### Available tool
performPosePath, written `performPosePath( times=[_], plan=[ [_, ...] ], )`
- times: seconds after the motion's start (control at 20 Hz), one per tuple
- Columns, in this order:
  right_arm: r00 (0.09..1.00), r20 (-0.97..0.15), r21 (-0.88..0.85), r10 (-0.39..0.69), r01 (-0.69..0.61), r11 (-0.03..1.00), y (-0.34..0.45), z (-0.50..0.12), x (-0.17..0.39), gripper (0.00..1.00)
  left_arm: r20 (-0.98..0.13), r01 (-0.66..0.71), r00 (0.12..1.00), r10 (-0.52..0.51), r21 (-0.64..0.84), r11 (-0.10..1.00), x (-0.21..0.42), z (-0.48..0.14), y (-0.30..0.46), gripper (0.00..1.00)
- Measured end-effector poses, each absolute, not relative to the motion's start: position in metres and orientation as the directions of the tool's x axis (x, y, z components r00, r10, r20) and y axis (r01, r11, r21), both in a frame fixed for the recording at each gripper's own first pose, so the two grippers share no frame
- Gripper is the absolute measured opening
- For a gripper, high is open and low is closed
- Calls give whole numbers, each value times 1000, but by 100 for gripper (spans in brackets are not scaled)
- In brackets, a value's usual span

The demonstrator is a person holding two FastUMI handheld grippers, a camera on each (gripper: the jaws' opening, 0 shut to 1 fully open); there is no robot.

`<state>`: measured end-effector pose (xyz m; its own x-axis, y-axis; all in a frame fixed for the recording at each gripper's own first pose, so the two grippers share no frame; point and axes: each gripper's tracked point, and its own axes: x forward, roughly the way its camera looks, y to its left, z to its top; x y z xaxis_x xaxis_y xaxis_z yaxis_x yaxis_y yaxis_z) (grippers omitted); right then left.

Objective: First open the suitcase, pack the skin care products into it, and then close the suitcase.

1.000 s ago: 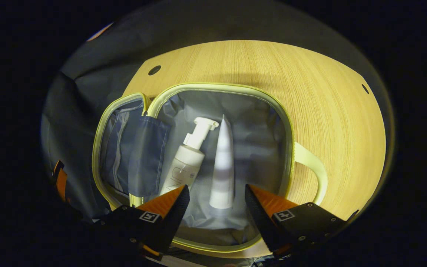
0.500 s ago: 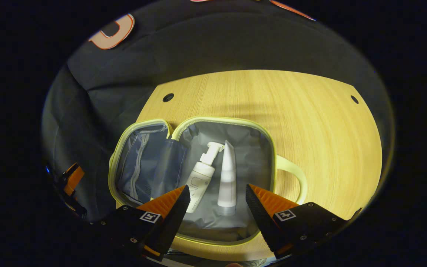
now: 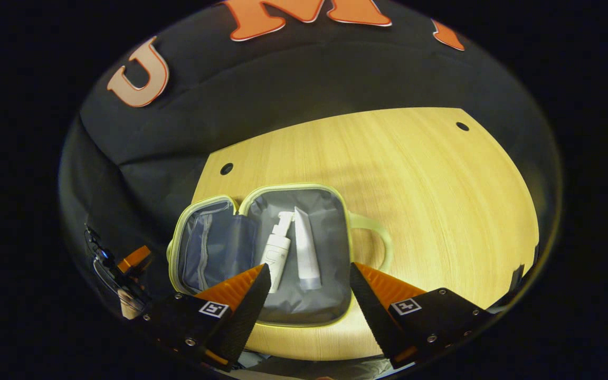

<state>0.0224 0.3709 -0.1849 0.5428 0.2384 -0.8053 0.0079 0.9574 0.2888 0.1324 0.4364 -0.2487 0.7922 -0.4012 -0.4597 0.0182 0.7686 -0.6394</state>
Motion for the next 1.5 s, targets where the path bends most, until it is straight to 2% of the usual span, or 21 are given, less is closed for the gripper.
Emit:
performPosePath(
  times=[0.2, 0.3, 0.35, 0.45, 0.5, 0.55, 0.65, 0.75, 0.85, 0.9, 1.0, 1.1, 1.2, 1.3, 1.5],
  plan=[
    [540, -818, 278, 197, 70, 958, 352, -181, 14, 96, -395, -50, 793, -464, -801, 597, 146, -279, 433, 98],
    [536, -822, 277, 192, 83, 957, 349, -178, 11, 96, -382, -74, 795, -472, -832, 549, 152, -292, 436, 94],
    [532, -824, 281, 193, 89, 956, 349, -177, 9, 96, -380, -82, 793, -476, -841, 534, 154, -297, 438, 97],
    [521, -830, 288, 198, 95, 953, 348, -178, 6, 96, -389, -104, 792, -471, -845, 524, 159, -309, 442, 95],
    [516, -834, 287, 195, 103, 952, 347, -180, 5, 96, -375, -100, 791, -484, -859, 502, 160, -308, 436, 89],
    [510, -837, 292, 199, 108, 950, 347, -181, 4, 96, -354, -86, 790, -500, -872, 482, 159, -306, 432, 88],
    [500, -841, 306, 209, 120, 945, 348, -185, 1, 96, -347, -66, 792, -502, -866, 496, 161, -305, 423, 80],
    [493, -842, 317, 220, 122, 941, 348, -187, -1, 96, -374, -80, 790, -486, -849, 522, 164, -303, 424, 7],
    [492, -841, 319, 226, 113, 941, 350, -189, -1, 96, -389, -74, 786, -480, -830, 552, 159, -299, 423, 11],
    [494, -839, 318, 227, 108, 942, 350, -189, 0, 96, -404, -60, 777, -482, -810, 583, 153, -291, 421, 4],
    [502, -834, 320, 229, 101, 942, 349, -189, 1, 96, -435, -26, 780, -450, -742, 670, 154, -274, 421, 4],
    [509, -830, 317, 228, 95, 944, 344, -187, 2, 96, -462, -7, 789, -404, -665, 747, 153, -244, 418, 4],
    [515, -825, 319, 231, 89, 943, 342, -187, 2, 96, -470, 23, 790, -395, -621, 784, 151, -207, 410, 2],
    [523, -818, 330, 240, 85, 940, 340, -186, 1, 96, -473, 64, 786, -399, -579, 813, 145, -168, 397, 4],
    [550, -797, 341, 249, 70, 938, 324, -184, 9, 96, -536, 131, 748, -391, -458, 879, 124, -112, 367, 4]
  ],
)
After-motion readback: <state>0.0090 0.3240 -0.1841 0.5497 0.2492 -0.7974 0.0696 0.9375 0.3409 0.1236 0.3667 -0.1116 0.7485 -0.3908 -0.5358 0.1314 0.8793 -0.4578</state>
